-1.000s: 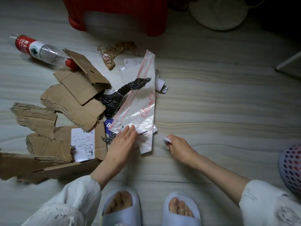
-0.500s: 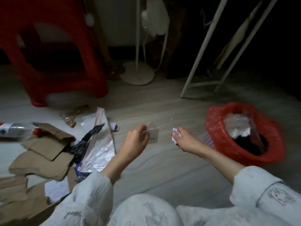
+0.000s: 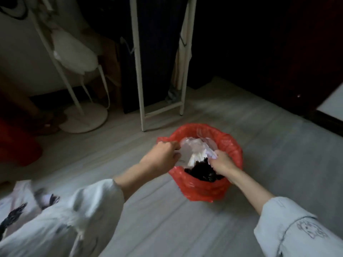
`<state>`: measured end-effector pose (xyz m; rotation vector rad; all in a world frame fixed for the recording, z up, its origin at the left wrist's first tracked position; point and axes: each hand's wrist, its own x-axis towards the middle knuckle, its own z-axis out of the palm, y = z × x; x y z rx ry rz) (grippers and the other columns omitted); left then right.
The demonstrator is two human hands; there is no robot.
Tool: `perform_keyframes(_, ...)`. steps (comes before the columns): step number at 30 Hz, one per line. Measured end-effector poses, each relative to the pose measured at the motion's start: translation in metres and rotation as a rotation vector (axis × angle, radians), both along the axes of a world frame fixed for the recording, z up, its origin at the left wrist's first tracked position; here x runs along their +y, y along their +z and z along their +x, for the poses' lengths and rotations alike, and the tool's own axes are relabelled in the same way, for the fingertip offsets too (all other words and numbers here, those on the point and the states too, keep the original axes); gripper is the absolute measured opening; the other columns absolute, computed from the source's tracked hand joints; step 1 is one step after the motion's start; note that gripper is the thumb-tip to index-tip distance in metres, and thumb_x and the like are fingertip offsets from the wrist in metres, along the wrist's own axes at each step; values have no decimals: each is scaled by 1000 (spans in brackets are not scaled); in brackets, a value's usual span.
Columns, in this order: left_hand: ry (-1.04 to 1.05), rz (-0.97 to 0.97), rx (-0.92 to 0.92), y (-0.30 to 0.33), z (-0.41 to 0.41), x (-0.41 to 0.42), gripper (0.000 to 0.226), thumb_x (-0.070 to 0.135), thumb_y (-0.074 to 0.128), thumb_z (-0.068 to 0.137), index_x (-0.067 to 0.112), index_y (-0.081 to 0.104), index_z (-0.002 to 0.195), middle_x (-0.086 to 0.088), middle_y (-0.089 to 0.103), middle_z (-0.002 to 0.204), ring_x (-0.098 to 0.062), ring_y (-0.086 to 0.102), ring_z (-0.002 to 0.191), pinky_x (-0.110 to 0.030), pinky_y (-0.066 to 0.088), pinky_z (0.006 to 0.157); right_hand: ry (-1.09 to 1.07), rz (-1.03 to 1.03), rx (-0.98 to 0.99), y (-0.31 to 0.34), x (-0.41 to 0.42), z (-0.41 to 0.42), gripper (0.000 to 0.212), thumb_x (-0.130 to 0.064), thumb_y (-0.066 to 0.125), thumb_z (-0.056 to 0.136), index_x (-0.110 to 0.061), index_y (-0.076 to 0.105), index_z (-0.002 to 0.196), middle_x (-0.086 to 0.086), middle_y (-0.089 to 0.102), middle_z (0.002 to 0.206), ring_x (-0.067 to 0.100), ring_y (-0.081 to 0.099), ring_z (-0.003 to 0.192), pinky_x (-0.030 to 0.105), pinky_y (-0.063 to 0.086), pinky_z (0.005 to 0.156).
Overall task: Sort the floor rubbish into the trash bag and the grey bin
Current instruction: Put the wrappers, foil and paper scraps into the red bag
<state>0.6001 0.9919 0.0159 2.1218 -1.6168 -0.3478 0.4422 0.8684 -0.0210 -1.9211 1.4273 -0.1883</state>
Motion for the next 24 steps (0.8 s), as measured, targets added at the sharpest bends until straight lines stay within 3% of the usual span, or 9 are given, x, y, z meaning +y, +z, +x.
perform_keyframes(3, -67, 17, -90, -23, -31, -52, 18, 14, 46, 91, 6, 55, 104, -16, 56, 113, -38, 56, 102, -41, 47, 80, 7, 38, -13, -11, -28, -16, 34, -11, 62, 82, -9, 59, 116, 11, 66, 105, 21, 58, 91, 30, 43, 76)
perform_keyframes(6, -104, 154, -183, -52, -50, -74, 32, 25, 41, 97, 5, 50, 119, -15, 50, 121, -34, 50, 113, -42, 43, 85, 128, 65, 53, -9, -28, -29, 66, -12, 67, 80, -17, 40, 140, 11, 51, 137, 20, 50, 122, 29, 41, 99)
perform_keyframes(9, -195, 285, -186, -72, -53, -72, 39, 27, 47, 95, 5, 47, 126, -13, 48, 128, -30, 45, 120, -40, 43, 96, 173, 64, 184, -11, -21, -38, 62, -19, 56, 91, -12, 27, 146, 10, 32, 151, 25, 32, 138, 29, 28, 111)
perform_keyframes(11, -240, 297, -174, -71, -47, -63, 38, 23, 48, 93, 6, 49, 127, -13, 49, 129, -29, 47, 120, -40, 42, 98, 184, 37, 183, -10, -14, -38, 55, -16, 50, 95, -12, 29, 145, 9, 30, 152, 24, 29, 140, 29, 25, 112)
perform_keyframes(15, -258, 296, -136, -44, -23, -28, 34, 18, 50, 92, 10, 55, 124, -12, 54, 127, -27, 50, 119, -36, 39, 100, 221, 14, 140, 7, 13, -25, 48, -15, 47, 94, -13, 37, 141, 11, 49, 136, 27, 46, 127, 32, 37, 106)
perform_keyframes(17, -212, 285, -110, -24, -10, 0, 34, 21, 52, 92, 13, 54, 126, -8, 54, 130, -24, 50, 119, -32, 38, 101, 267, 5, 113, 20, 33, -10, 48, -20, 48, 92, -17, 39, 140, 9, 58, 121, 29, 53, 118, 36, 43, 100)
perform_keyframes(20, -130, 284, -111, 10, 14, 50, 34, 24, 51, 94, 15, 54, 127, -4, 54, 132, -21, 50, 120, -29, 36, 101, 389, -61, 87, 45, 72, 20, 45, -22, 49, 93, -20, 42, 137, 7, 56, 130, 26, 51, 120, 29, 39, 99)
perform_keyframes(24, 27, 277, -136, 43, 60, 126, 32, 24, 50, 94, 17, 56, 125, -4, 58, 127, -20, 54, 115, -29, 40, 96, 578, -93, 8, 70, 137, 71, 45, -21, 50, 93, -16, 43, 137, 10, 61, 120, 26, 56, 113, 29, 41, 96)
